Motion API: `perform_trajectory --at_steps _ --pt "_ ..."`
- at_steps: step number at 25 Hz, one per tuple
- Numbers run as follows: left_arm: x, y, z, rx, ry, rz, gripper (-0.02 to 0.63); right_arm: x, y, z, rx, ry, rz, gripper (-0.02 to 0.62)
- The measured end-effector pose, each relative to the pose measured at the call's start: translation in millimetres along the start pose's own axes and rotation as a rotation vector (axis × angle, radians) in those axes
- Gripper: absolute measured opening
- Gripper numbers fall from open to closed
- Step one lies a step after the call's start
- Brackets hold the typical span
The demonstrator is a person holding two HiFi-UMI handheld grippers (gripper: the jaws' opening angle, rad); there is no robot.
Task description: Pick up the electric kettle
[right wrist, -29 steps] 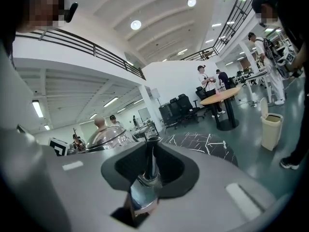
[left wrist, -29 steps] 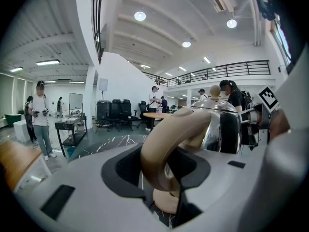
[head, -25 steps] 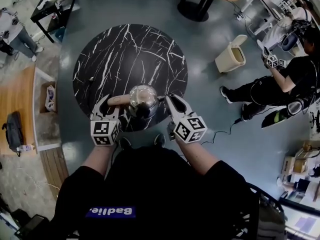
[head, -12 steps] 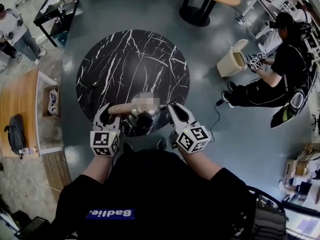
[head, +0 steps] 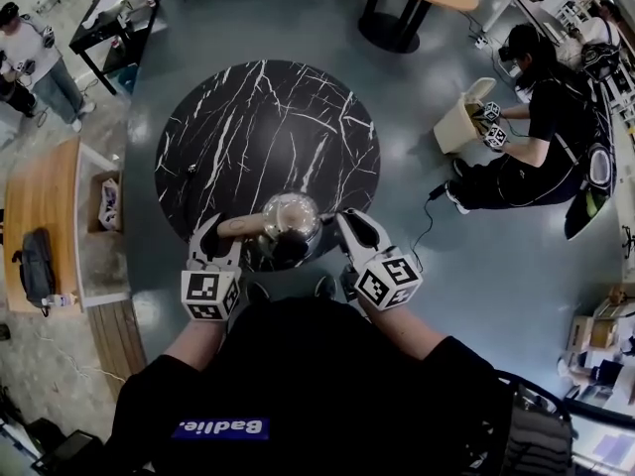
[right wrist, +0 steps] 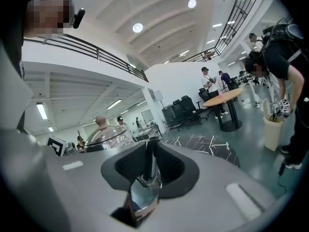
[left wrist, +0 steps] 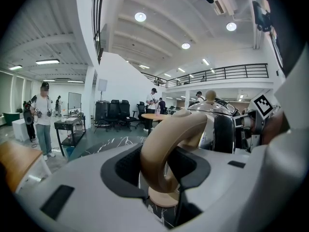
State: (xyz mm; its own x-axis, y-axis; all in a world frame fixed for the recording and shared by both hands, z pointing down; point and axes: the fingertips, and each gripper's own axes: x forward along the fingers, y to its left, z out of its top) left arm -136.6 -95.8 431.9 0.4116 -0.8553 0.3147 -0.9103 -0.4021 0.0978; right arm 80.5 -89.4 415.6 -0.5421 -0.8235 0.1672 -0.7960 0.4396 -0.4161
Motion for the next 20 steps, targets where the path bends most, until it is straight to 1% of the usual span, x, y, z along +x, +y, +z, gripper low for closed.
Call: perform_trajectory --at_steps 20 --pt "2.5 -4.6 2.0 -0.007 -0.010 -0.010 0.152 -3.4 -2.9 3.8 -0.006 -0.010 0.000 0.068"
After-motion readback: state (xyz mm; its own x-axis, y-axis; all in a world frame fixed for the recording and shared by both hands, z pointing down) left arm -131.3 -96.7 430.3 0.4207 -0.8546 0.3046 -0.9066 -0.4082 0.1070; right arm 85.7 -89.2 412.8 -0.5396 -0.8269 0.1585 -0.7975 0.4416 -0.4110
